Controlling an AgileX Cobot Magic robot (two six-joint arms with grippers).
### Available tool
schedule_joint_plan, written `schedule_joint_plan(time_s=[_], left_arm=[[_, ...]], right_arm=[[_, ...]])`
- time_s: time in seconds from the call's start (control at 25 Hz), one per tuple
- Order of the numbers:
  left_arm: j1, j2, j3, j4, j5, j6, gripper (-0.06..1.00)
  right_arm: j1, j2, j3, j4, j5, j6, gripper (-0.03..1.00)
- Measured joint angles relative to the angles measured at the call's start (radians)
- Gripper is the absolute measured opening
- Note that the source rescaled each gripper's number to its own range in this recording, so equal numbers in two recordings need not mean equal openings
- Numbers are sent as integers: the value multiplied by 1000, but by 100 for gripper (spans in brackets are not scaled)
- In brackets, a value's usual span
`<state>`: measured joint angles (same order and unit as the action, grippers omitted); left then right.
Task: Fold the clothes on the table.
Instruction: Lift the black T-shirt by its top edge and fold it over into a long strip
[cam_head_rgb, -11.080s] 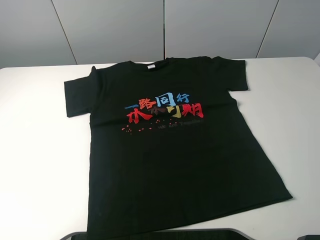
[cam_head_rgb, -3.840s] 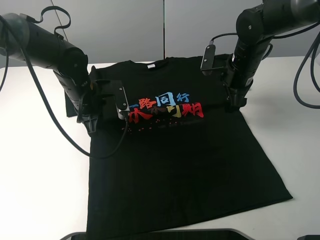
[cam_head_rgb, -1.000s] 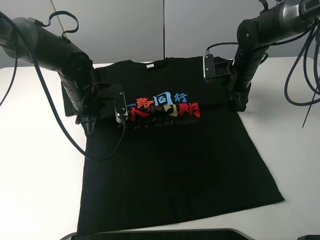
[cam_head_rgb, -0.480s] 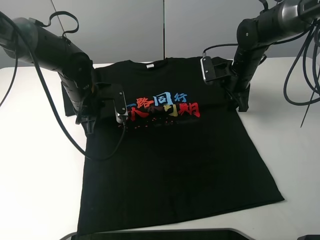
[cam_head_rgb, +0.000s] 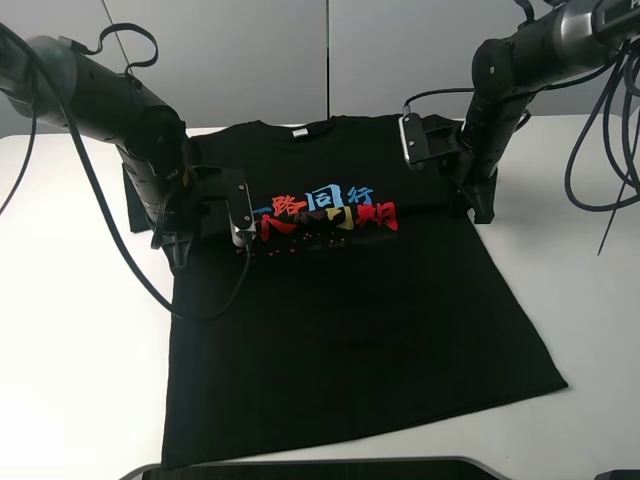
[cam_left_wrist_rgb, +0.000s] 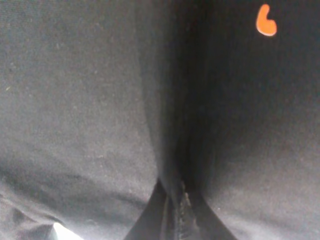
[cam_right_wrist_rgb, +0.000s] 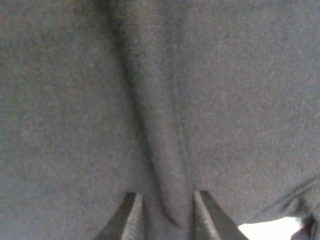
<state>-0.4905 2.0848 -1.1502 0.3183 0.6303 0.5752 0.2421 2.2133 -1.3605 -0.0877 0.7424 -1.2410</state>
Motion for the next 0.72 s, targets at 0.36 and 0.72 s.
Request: schedule_joint_plan(time_s=[0.36,0.72], left_arm=[[0,0,0,7,2,-11,1],[0,-22,8,211,10,-261,1]], right_arm=[[0,2,-2,-16,-46,48,2],[0,-38,11,8,-113,166,2]])
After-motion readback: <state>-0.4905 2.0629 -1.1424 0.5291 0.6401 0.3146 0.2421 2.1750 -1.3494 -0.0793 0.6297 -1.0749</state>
